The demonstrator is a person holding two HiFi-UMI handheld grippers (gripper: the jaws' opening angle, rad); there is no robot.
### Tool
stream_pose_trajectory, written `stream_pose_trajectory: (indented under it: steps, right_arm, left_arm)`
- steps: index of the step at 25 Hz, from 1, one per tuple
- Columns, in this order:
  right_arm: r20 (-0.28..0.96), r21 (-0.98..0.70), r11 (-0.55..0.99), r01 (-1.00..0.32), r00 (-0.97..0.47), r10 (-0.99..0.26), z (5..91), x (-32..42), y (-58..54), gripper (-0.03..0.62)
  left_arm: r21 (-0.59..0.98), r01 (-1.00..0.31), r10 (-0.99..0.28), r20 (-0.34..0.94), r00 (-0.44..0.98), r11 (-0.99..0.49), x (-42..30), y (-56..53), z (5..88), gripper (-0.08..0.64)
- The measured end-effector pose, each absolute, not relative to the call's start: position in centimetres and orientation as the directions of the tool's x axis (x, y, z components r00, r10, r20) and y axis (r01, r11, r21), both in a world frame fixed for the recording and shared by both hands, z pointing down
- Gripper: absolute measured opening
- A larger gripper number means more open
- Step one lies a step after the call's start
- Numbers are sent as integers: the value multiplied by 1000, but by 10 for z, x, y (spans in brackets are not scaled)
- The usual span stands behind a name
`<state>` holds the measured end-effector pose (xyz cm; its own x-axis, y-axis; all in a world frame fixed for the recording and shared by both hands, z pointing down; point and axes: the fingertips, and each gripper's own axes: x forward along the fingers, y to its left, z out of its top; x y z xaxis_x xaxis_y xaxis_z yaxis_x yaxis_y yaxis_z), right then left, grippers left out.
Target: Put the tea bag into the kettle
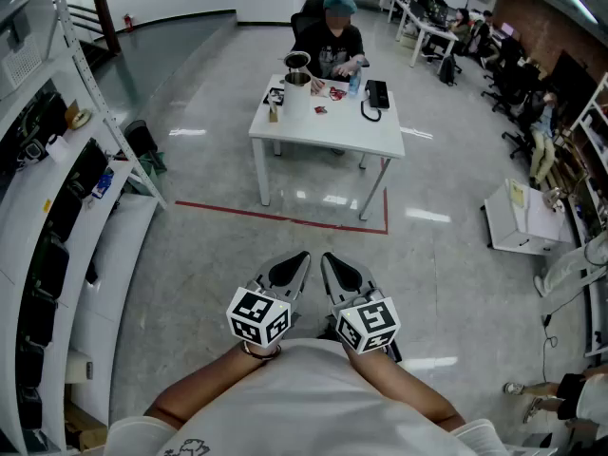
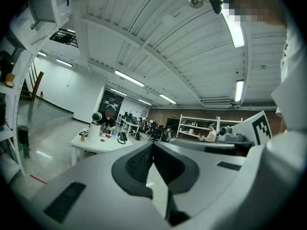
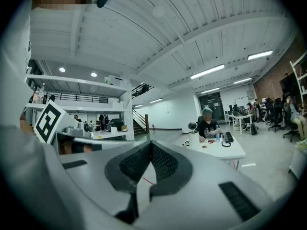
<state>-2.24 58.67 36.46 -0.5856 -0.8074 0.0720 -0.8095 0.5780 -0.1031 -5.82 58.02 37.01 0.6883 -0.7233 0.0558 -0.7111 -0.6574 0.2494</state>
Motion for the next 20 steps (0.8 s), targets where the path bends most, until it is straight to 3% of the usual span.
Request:
stream_pose_trajectory:
  steps: [20]
  right_arm:
    - [97,-101,604,-791,-612,-785,374,-38,586,11]
  left_arm:
    - [278,-721,-736,64,674,-635,-70,578,378,9]
